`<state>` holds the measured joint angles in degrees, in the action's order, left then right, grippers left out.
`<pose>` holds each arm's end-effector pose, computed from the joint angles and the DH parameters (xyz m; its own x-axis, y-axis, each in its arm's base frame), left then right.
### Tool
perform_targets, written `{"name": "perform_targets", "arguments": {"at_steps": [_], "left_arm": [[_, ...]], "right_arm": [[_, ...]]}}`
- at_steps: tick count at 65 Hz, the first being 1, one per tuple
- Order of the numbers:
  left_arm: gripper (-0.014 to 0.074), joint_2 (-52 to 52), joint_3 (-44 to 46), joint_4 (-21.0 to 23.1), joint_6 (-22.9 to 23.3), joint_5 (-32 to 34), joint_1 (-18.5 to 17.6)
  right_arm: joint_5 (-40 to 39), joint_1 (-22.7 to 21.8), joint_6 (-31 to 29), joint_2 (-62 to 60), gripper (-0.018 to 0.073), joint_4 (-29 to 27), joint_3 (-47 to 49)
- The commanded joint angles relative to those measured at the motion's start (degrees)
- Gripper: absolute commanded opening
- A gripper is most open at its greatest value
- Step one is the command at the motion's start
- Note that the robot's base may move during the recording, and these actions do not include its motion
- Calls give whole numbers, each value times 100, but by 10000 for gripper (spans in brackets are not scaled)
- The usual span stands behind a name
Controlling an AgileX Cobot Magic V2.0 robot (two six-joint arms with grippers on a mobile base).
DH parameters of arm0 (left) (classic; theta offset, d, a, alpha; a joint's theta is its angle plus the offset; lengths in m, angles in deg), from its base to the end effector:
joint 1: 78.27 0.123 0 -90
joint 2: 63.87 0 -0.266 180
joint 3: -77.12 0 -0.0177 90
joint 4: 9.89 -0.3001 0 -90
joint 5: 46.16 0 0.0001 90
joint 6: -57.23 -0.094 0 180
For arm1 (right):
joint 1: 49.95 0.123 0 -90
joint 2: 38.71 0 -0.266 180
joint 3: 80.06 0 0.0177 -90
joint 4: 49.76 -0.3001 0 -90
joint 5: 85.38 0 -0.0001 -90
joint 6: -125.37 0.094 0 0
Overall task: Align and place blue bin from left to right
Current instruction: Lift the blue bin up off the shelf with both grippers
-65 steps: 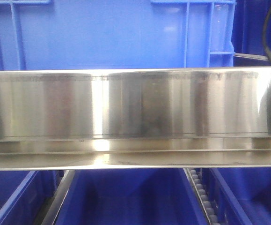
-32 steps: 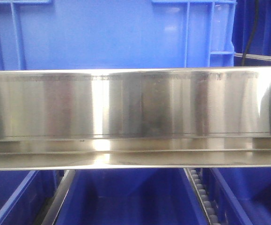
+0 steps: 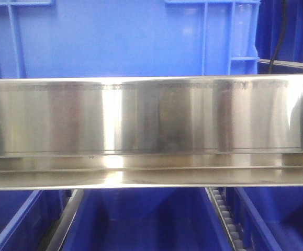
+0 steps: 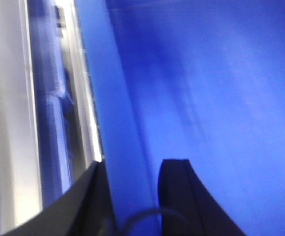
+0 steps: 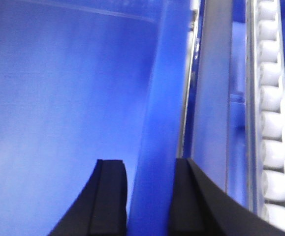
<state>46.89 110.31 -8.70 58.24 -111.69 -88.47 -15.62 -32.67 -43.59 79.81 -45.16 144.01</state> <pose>0.4326 -0.0796 0.3784 -0.7917 0.1158 -0.5999 0.1675 0.9854 -0.0309 0.4473 0.1317 0.3782 -0.8052 -0.0791 -0.5877 -0.1237 0.9917 0.0359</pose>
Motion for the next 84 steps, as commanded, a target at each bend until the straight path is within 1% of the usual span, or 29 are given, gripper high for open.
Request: {"name": "perform_targets", "arguments": {"at_steps": [1,18,27,34,48,58,84], "left_arm": [[-111,-20,39,7,-32,57,13],[-111,-144,143,-20,-32,17,13],[-111,-298,414,-20,-20,-37,-39],[-111,-391,683,-45,67,-156,-149],[-111,-499,1170,-55,96,-410,-430],[-111,-598,1425,-333,337,-444,-589],[-111,-698,1435,-378,402,-430,-602]], "right_arm": [[-52,-23,-97,-24,-69,106,40],[-40,-13,-97,-145,-69,106,52],[-5,-13,-97,-317,-69,116,204],[20,-13,-97,-459,-69,128,387],[20,-13,-97,-675,-69,173,1002],[20,-13,-97,-870,-69,182,1190],[20,-13,-97,-968,-69,189,1190]]}}
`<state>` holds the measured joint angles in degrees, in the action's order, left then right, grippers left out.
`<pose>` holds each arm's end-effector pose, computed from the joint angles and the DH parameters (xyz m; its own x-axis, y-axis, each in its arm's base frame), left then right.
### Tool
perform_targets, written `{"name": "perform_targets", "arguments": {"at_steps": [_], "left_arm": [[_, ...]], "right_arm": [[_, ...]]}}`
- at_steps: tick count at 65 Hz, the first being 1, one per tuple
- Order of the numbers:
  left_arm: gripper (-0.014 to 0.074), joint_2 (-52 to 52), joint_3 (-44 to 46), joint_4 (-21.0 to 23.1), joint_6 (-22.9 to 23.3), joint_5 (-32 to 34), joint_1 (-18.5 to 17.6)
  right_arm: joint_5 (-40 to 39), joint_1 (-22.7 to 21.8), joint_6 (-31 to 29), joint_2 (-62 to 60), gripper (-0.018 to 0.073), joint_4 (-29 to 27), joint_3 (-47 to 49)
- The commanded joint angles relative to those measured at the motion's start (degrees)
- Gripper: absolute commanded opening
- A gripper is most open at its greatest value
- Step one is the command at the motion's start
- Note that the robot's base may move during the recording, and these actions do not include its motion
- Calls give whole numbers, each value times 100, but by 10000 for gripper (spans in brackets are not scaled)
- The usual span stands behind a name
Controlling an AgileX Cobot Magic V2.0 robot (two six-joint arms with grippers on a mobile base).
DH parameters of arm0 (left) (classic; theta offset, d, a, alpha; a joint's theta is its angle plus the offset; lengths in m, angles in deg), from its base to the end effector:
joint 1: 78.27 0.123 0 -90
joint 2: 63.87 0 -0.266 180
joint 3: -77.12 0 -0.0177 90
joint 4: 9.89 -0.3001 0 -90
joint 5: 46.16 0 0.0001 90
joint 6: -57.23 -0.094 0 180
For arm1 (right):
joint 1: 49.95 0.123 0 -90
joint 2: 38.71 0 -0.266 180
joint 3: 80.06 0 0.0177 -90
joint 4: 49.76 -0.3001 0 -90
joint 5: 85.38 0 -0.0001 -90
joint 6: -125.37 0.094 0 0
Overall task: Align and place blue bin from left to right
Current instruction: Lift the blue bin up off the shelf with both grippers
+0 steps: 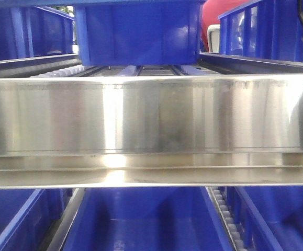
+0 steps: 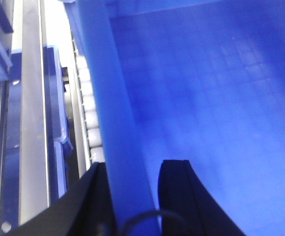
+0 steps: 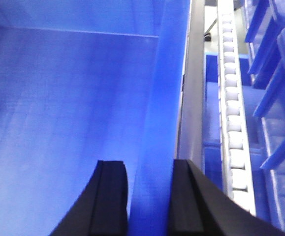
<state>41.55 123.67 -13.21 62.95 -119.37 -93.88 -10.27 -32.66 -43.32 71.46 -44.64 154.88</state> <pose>0.3752 -0.0994 0.4868 -0.6619 0.0989 -0.7430 0.1747 0.9843 -0.0246 0.3839 0.1110 0.4977 -0.6485 -0.0208 -0.7610 -0.1226 0.9894 0.0774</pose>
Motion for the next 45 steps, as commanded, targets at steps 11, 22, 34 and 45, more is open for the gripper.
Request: {"name": "perform_targets", "arguments": {"at_steps": [11,22,34,45], "left_arm": [[-111,-163,99,-78,-68,340,-61],[-111,-163,99,-77,-68,374,-61],[-111,-118,99,-89,-68,387,-61],[-111,-108,99,-89,-68,386,-61]], "right_arm": [[-515,-14,-124,-133,-69,136,103],[-515,-14,-124,-128,-69,136,103],[-515,-14,-124,-128,-69,136,103],[-515,-14,-124,-128,-69,136,103]]}}
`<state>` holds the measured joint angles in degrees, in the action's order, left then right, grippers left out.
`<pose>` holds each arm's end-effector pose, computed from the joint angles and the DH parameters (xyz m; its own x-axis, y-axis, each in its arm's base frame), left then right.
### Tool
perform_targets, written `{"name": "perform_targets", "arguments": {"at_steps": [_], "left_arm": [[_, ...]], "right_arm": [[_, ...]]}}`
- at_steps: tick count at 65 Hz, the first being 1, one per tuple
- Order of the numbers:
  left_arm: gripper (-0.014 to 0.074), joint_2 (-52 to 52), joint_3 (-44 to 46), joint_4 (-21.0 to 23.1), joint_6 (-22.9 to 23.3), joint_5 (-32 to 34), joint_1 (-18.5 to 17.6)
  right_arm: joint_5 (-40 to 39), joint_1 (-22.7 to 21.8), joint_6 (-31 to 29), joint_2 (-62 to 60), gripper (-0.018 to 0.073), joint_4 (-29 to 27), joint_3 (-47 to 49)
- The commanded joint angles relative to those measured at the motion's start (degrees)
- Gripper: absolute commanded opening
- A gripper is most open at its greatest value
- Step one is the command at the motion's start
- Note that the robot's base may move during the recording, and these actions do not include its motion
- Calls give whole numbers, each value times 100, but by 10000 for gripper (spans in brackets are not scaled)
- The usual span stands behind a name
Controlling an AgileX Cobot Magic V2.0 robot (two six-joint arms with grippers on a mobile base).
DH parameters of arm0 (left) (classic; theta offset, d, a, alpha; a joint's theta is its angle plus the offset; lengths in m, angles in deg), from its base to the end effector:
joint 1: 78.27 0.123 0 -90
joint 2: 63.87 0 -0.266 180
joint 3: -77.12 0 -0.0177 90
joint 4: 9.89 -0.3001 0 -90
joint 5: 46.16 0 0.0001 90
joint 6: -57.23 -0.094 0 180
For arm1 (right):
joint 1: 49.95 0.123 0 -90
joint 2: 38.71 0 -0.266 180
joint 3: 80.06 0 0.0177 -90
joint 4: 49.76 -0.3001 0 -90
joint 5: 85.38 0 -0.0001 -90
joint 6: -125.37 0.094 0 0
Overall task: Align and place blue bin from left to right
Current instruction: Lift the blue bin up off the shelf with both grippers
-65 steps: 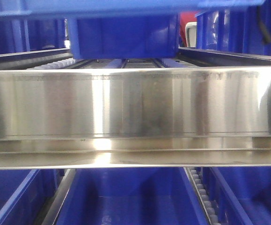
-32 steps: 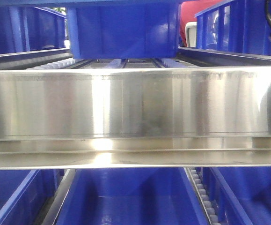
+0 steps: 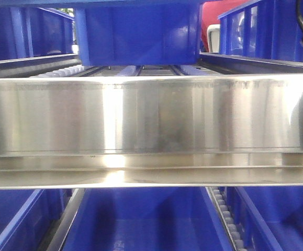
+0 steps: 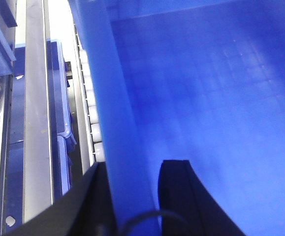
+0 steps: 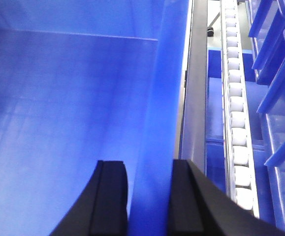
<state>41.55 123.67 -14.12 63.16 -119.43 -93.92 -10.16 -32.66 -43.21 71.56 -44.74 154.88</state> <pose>0.3754 -0.0983 0.4868 -0.6613 0.1002 -0.7434 0.1649 0.9862 -0.0137 0.3843 0.1113 0.4969 -0.6517 -0.0192 -0.7583 -0.1219 0.9893 0.0797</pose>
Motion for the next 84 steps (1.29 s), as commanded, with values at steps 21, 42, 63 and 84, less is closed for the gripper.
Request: {"name": "perform_targets", "arguments": {"at_steps": [21,42,63,84], "left_arm": [[-111,-108,99,2,-90,392,-57],[-111,-108,99,2,-90,392,-57],[-111,-108,99,2,-90,392,-57],[-111,-110,99,-8,-90,392,-57]], "right_arm": [[-1189,-14,-135,-137,-69,147,103],[-1438,-14,-135,-137,-69,147,103],[-1438,-14,-135,-137,-69,147,103],[-1438,-14,-135,-137,-69,147,103]]}}
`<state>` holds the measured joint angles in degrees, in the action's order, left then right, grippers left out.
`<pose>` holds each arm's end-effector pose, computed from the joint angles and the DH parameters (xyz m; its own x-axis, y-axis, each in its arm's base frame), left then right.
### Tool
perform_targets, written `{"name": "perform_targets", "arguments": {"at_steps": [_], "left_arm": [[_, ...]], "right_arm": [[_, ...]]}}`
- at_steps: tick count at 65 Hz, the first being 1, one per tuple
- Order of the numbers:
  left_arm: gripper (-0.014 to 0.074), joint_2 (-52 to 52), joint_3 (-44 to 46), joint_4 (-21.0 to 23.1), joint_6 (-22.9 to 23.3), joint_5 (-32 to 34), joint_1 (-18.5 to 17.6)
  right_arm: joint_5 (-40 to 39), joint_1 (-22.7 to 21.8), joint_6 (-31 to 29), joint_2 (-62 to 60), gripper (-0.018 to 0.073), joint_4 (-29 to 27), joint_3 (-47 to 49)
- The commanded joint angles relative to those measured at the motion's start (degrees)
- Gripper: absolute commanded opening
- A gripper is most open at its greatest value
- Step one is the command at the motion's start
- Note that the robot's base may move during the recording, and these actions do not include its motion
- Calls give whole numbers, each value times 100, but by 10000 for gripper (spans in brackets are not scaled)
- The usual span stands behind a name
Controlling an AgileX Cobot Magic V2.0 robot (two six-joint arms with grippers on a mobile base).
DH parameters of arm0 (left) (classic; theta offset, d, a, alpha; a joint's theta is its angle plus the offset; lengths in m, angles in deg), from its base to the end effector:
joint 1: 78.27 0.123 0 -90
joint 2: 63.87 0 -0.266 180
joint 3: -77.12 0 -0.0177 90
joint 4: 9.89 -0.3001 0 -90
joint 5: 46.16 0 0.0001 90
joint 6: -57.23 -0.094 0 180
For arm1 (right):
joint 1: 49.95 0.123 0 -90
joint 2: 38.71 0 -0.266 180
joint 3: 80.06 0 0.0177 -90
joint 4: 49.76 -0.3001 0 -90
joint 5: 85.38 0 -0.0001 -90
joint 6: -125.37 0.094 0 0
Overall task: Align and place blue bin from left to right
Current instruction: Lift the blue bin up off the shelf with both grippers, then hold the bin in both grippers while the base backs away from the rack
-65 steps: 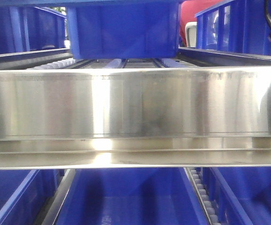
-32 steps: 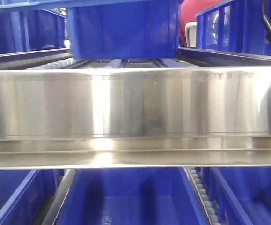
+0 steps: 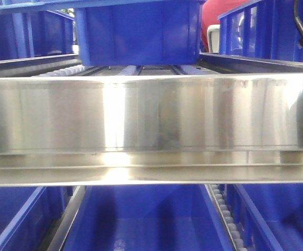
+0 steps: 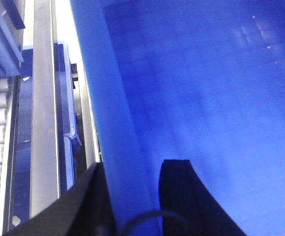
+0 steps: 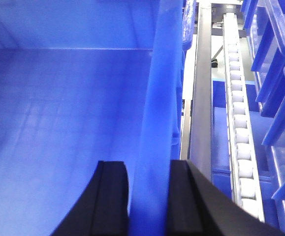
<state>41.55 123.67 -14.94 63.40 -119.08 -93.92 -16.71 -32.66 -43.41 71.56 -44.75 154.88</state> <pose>0.3760 -0.0971 0.4873 -0.6558 0.0992 -0.7484 0.1553 0.9879 -0.0051 0.3905 0.1135 0.5054 -0.5636 -0.0051 -0.8260 -0.1417 0.9858 0.0906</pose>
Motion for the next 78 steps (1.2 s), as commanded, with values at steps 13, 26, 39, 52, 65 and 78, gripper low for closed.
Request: {"name": "perform_targets", "arguments": {"at_steps": [13,26,39,52,65,78], "left_arm": [[-111,-110,99,74,-114,358,-57],[-111,-110,99,74,-114,358,-57],[-111,-110,99,74,-114,358,-57],[-111,-110,99,74,-114,358,-57],[-111,-110,99,74,-114,358,-57],[-111,-110,99,74,-114,358,-57]], "right_arm": [[-783,-14,-115,-137,-69,147,103],[-783,-14,-115,-137,-69,147,103],[-783,-14,-115,-137,-69,147,103],[-783,-14,-115,-137,-69,147,103],[-783,-14,-115,-137,-69,147,103],[-783,-14,-115,-137,-69,147,103]]}}
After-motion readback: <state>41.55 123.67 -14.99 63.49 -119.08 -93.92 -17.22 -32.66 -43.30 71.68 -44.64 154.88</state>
